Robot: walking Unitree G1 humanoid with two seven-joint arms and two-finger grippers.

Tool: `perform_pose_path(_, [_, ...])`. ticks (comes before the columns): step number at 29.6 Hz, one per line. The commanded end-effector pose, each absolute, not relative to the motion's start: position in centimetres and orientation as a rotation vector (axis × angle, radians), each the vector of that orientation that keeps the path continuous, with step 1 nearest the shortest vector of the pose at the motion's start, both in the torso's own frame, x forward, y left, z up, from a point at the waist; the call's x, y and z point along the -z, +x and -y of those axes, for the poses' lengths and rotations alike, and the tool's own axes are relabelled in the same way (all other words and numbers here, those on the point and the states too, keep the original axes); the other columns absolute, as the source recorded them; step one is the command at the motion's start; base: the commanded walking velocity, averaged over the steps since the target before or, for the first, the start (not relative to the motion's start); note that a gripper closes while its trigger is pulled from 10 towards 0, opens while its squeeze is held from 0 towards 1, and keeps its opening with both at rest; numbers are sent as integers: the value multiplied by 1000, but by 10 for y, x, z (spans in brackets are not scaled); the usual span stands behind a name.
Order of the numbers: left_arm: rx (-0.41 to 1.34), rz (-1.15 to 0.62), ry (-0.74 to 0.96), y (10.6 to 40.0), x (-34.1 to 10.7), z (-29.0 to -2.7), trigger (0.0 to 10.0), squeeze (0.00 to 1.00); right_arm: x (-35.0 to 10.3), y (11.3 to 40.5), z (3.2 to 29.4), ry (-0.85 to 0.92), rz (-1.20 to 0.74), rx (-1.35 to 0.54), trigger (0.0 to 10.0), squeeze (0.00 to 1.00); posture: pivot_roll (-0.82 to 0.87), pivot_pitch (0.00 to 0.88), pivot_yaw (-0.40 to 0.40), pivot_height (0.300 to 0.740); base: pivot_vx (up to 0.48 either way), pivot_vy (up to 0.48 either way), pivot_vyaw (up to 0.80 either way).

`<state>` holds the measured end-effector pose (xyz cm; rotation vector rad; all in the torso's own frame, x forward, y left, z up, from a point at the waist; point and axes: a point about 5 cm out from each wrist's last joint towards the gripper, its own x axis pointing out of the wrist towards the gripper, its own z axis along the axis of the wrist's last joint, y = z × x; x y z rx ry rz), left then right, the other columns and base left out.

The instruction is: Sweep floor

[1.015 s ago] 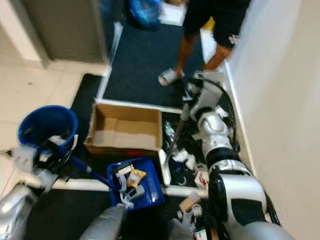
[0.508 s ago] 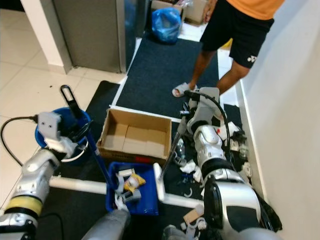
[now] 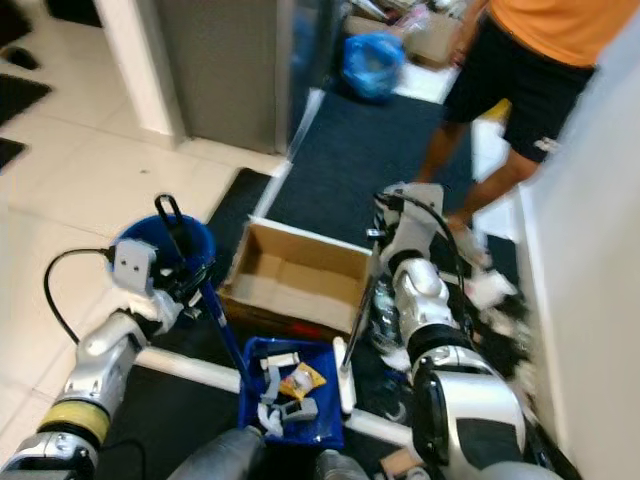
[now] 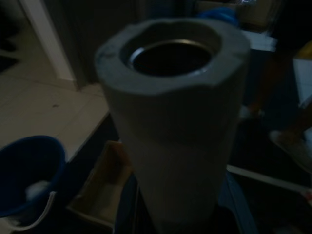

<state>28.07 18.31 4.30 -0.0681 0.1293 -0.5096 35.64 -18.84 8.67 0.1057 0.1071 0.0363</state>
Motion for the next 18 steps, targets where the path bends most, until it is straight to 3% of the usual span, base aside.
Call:
perform_pose_path(1, [520, -102, -85, 281, -47, -182, 10000, 0, -94, 359, 192, 118, -73, -15, 10000, 0, 285, 0, -67, 740, 0, 0, 0])
perform_pose_path(13, [484, -93, -84, 274, -45, -194, 10000, 0, -96, 361, 196, 102, -81, -6, 10000, 0, 293, 0, -79, 740, 0, 0, 0])
perform_pose_path(16, [477, -88, -91, 271, -44, -194, 10000, 0, -84, 358, 203, -47, -215, -2, 10000, 0, 296, 0, -80, 740, 0, 0, 0])
perform_pose_path(18, [477, -88, -91, 271, -44, -194, 10000, 0, -84, 358, 203, -47, -215, -2, 10000, 0, 296, 0, -80, 740, 0, 0, 0])
